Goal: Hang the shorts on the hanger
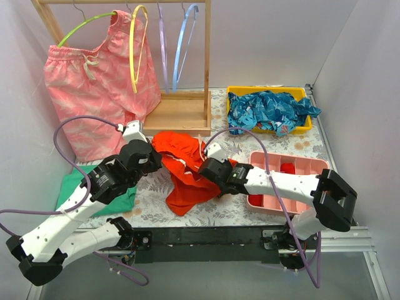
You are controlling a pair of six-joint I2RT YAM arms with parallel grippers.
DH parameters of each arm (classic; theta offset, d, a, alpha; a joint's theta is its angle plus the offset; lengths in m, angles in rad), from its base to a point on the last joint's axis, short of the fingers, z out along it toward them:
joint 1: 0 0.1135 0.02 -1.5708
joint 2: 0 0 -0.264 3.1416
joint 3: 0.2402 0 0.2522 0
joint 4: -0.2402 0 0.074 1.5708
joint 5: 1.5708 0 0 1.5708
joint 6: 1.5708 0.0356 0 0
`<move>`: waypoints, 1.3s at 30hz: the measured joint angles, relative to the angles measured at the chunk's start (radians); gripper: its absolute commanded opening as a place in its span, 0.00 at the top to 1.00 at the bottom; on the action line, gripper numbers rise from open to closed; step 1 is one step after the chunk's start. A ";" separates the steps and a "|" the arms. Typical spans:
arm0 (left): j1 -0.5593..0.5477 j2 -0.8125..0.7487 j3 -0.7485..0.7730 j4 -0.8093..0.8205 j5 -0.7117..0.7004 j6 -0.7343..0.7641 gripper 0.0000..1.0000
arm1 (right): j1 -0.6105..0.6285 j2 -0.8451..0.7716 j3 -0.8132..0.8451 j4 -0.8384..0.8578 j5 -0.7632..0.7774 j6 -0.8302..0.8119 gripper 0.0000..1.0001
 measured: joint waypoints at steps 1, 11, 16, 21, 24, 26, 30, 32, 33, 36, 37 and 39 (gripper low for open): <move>0.000 0.002 0.013 -0.017 -0.016 0.010 1.00 | 0.000 0.000 0.029 -0.025 0.025 0.006 0.99; 0.000 0.050 0.229 -0.130 -0.257 0.115 1.00 | -0.160 -0.100 0.560 -0.141 -0.011 -0.111 0.99; 0.000 0.101 0.447 -0.109 -0.313 0.182 1.00 | -0.255 -0.019 0.970 -0.211 -0.172 -0.172 0.99; 0.000 0.120 0.589 -0.090 -0.308 0.219 1.00 | -0.251 0.044 1.160 -0.248 -0.304 -0.186 0.99; 0.000 0.106 0.581 -0.092 -0.280 0.211 1.00 | -0.251 0.006 1.030 -0.253 -0.349 -0.180 0.99; 0.000 0.072 0.505 -0.087 -0.253 0.191 1.00 | -0.252 -0.043 0.859 -0.250 -0.373 -0.169 0.99; 0.000 -0.037 0.231 -0.102 -0.182 0.107 1.00 | -0.256 -0.129 0.491 -0.262 -0.418 -0.146 0.93; 0.000 -0.099 0.045 -0.085 -0.134 0.042 1.00 | -0.259 -0.148 0.327 -0.274 -0.446 -0.134 0.93; 0.000 -0.123 -0.047 -0.076 -0.107 0.010 1.00 | -0.263 -0.145 0.270 -0.283 -0.458 -0.132 0.93; 0.000 -0.156 -0.277 -0.041 -0.028 -0.085 1.00 | -0.292 -0.103 0.173 -0.294 -0.489 -0.132 0.89; 0.001 -0.152 -0.324 -0.025 -0.009 -0.106 1.00 | -0.310 -0.074 0.168 -0.294 -0.502 -0.134 0.87; 0.003 -0.132 -0.407 0.018 0.026 -0.154 1.00 | -0.343 -0.012 0.177 -0.279 -0.525 -0.139 0.70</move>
